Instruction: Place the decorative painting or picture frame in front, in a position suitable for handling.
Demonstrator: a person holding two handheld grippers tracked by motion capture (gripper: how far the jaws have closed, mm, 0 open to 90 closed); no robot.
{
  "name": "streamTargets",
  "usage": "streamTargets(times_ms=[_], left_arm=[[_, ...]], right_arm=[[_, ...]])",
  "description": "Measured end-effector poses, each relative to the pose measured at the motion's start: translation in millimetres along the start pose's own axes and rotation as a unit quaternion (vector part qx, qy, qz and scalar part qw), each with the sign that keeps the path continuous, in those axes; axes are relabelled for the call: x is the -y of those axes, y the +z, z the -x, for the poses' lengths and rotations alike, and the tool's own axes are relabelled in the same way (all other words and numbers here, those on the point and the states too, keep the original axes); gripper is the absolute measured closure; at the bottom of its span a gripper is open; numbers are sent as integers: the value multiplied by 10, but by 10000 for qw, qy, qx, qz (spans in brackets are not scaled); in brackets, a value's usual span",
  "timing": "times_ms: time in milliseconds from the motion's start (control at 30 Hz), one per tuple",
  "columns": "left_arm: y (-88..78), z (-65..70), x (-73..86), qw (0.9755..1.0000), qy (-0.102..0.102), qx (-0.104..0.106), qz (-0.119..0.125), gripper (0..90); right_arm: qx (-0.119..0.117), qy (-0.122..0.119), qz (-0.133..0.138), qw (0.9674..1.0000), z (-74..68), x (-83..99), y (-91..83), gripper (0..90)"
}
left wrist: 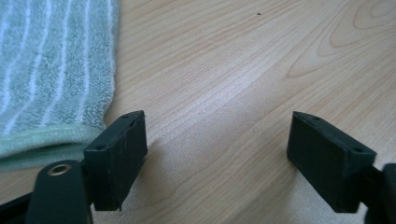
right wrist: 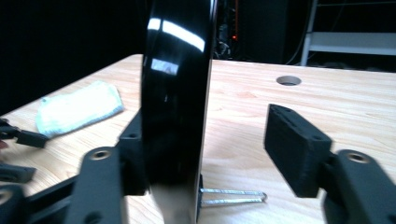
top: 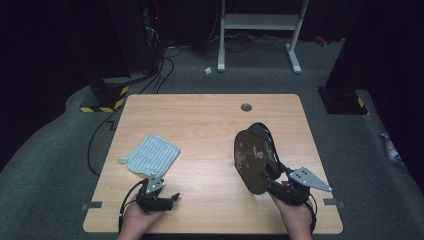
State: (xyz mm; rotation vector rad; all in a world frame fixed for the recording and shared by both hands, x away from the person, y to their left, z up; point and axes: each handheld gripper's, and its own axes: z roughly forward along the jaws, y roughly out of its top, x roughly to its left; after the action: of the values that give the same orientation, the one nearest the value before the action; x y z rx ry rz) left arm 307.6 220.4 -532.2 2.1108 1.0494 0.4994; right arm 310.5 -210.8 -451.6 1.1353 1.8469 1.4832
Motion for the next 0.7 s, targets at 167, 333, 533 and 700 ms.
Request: streamTargets(times_ms=[167,333,533,700], left_arm=[[-91,-41,-39,9995,-235,-80,191,427],[-235,-274,-94,9949,-372,-769,537,484],[-171,-642,-118,9875,-821,-1239,524,708],[-35,-761,-59,9871,-1111,-1138,172,576]], right_arm=[[109,-135,-110,9998,-49,134,54,290],[46,-48,-156,9999,-39,162,96,282],[85,-63,-270,9996,-41,218,90,281],[62,-13,-324,9995,-51,241,105,282]])
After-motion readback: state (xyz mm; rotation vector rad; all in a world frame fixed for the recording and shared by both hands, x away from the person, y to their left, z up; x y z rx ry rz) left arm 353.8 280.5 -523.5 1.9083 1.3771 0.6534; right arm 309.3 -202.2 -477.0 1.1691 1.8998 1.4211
